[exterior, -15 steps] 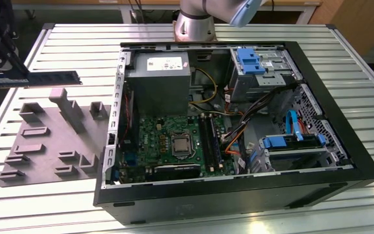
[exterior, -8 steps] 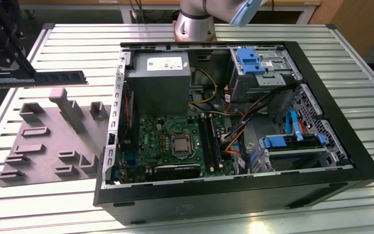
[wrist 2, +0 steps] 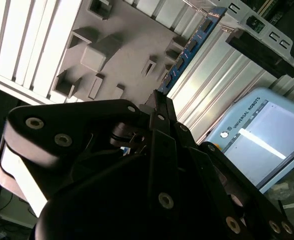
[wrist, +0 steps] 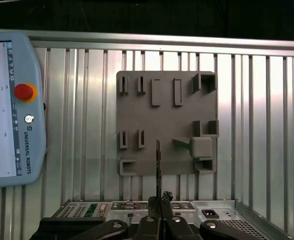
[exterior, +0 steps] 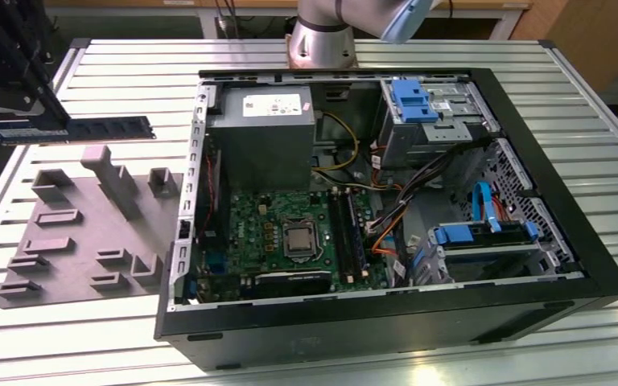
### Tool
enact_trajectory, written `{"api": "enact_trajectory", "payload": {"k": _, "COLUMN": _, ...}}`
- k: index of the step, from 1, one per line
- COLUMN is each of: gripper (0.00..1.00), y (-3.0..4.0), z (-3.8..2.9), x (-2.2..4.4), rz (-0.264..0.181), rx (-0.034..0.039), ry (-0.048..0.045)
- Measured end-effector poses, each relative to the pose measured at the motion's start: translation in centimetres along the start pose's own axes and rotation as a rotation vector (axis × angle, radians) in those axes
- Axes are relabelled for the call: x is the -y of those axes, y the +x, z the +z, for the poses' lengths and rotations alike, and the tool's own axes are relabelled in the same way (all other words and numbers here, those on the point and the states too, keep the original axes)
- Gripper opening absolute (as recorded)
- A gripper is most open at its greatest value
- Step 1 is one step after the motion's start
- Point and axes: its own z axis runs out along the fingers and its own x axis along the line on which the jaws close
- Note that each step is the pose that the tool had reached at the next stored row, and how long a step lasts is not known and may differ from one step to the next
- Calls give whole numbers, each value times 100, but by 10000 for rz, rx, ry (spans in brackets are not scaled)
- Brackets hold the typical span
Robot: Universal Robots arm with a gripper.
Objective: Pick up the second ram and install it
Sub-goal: 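Pick up the second ram and move it above second insertion slot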
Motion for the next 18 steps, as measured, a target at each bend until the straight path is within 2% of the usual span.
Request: {"api": "enact_trajectory", "payload": {"k": 18, "gripper": 11, "y": 0, "z": -5, "x": 182, "rz": 0, "rx": -1, "ry": 0}}
